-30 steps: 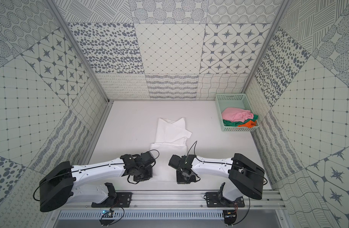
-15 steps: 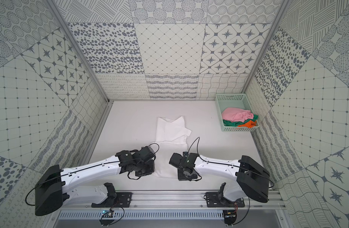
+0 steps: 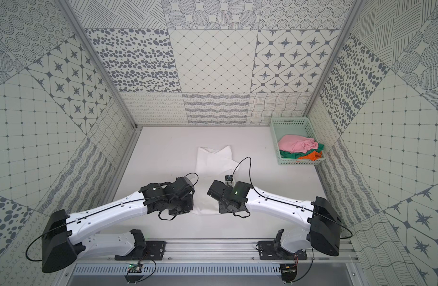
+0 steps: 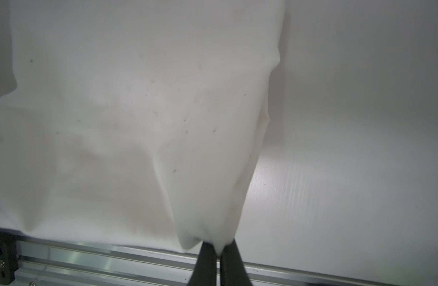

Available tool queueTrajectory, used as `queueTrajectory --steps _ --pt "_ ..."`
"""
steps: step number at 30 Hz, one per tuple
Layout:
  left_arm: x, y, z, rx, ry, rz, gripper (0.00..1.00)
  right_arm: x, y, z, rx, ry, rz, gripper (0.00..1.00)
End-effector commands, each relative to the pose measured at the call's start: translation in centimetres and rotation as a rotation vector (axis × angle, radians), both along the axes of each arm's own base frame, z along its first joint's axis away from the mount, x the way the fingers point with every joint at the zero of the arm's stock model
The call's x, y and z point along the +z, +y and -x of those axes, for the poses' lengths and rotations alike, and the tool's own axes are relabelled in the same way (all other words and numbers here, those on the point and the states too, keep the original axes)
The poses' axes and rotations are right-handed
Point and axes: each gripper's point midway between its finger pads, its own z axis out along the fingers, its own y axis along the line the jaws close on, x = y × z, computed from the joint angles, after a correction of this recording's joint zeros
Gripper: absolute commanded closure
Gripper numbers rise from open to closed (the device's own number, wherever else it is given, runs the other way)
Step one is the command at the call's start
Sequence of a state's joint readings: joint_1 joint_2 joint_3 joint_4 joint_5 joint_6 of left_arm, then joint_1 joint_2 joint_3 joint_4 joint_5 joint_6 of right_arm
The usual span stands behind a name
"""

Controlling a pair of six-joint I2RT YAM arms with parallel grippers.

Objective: Fold and stack t-shirts
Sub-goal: Fold the T-shirt.

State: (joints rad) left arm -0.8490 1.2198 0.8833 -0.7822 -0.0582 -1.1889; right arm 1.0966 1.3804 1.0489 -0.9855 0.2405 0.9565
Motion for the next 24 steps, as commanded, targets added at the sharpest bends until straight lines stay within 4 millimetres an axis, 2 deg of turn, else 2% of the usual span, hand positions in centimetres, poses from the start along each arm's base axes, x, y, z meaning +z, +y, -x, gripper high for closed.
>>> queueTrajectory --steps 1,4,9,16,24 --pt "2.4 0.8 -1.7 -0.038 -0.061 -0.057 1.00 2.8 -0.5 -2.0 -0.003 -0.098 0.008 1.00" --pt "4.3 0.4 -2.7 -0.049 -0.094 -0.045 1.00 4.7 -0.3 -3.2 -0.001 -0.145 -0.001 1.00" --pt "6.9 0.1 -3.4 -0.046 -0.141 -0.014 1.00 7.6 0.2 -4.6 0.007 -0.213 -0.022 1.00" --pt "8.9 1.1 -3.5 -0.024 -0.181 -0.012 1.00 11.3 0.4 -6.1 0.006 -0.302 -0.046 1.00" --pt "10.8 2.2 -6.1 0.011 -0.225 0.000 1.00 13.1 -0.7 -8.9 -0.014 -0.346 -0.028 1.00"
